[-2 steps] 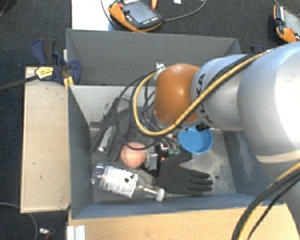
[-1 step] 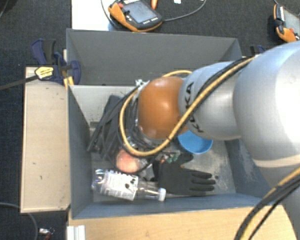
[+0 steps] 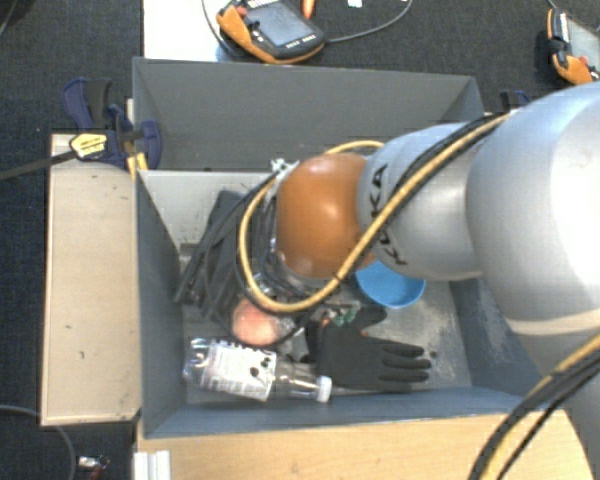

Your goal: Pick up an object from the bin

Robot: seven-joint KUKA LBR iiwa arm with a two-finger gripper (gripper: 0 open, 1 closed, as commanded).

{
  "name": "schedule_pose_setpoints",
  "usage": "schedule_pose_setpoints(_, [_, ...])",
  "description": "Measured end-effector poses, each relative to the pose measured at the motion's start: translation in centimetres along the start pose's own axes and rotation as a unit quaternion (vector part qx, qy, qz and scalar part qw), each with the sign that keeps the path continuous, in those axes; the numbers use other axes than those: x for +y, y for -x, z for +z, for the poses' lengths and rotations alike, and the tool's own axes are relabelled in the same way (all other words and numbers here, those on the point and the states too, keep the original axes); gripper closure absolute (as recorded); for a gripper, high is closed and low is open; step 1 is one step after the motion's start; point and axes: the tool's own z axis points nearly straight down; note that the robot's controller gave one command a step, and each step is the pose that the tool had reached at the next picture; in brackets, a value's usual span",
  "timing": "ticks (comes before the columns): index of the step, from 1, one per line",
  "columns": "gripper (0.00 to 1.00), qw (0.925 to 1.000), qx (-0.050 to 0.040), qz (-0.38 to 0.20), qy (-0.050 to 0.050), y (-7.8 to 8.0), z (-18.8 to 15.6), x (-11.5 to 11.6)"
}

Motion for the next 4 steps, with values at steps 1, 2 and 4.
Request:
schedule_pose_setpoints(1, [1.00, 1.0000, -0.0006, -0.003, 0.000, -0.9, -1.1, -1.0])
schedule_pose_setpoints(2, [1.00, 1.0000, 0.0018, -0.001, 0.000, -0.4, -0.9, -0.9])
schedule_pose_setpoints(4, [1.00, 1.0000, -0.0073, -0.005, -0.001, -1.5, -4.4, -0.3])
